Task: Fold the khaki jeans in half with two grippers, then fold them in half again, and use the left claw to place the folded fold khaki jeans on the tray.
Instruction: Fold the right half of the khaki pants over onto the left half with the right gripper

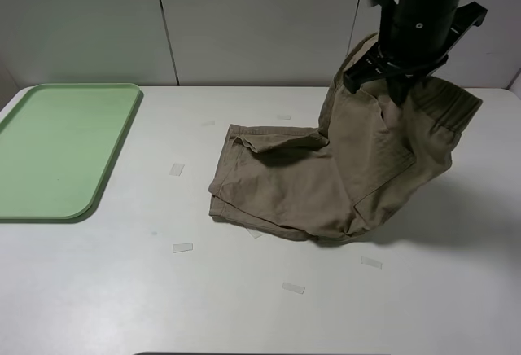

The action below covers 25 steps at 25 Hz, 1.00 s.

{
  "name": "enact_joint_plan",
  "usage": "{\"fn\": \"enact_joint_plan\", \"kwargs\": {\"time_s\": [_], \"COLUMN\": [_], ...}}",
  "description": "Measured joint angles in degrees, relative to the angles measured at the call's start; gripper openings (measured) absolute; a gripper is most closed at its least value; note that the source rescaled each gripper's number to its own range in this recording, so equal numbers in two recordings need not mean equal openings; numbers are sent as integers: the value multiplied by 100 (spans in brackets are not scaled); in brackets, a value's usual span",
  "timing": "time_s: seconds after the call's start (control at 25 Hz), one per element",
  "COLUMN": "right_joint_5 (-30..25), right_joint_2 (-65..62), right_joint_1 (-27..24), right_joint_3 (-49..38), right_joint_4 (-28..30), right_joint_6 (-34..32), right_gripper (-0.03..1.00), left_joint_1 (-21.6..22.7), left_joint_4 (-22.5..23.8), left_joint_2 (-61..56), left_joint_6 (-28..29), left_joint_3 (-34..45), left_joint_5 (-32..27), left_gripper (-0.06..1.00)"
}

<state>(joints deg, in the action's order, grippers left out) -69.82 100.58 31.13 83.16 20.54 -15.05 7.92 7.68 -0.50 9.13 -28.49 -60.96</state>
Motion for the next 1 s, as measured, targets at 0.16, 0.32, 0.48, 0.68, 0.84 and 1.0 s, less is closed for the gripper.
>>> {"fn": "enact_joint_plan", "kwargs": {"time_s": [0.16,0.32,0.48,0.68,0.84,1.0], "right_joint_5": [-57,-62,-62,107,426,647], "right_joint_2": [505,996,1380,1508,1508,1508], "right_joint_1": [28,28,28,185,535,796], "right_joint_3": [409,866,1190,1291,1302,1306], "right_joint_4": [-363,-681,-1004,-1279,-1331,-1335], "right_joint_6": [-184,-379,-598,-829,-887,-904], "right_gripper": [14,14,14,14,14,15], "left_joint_1": [0,0,0,0,0,0], "left_joint_4": [0,0,0,0,1,1], "left_joint_2": [0,0,0,0,0,0], "left_joint_6": [0,0,0,0,0,0], "left_joint_3": [0,0,0,0,0,0], "left_joint_5": [0,0,0,0,0,0], "left_gripper": [95,95,95,95,95,95]}}
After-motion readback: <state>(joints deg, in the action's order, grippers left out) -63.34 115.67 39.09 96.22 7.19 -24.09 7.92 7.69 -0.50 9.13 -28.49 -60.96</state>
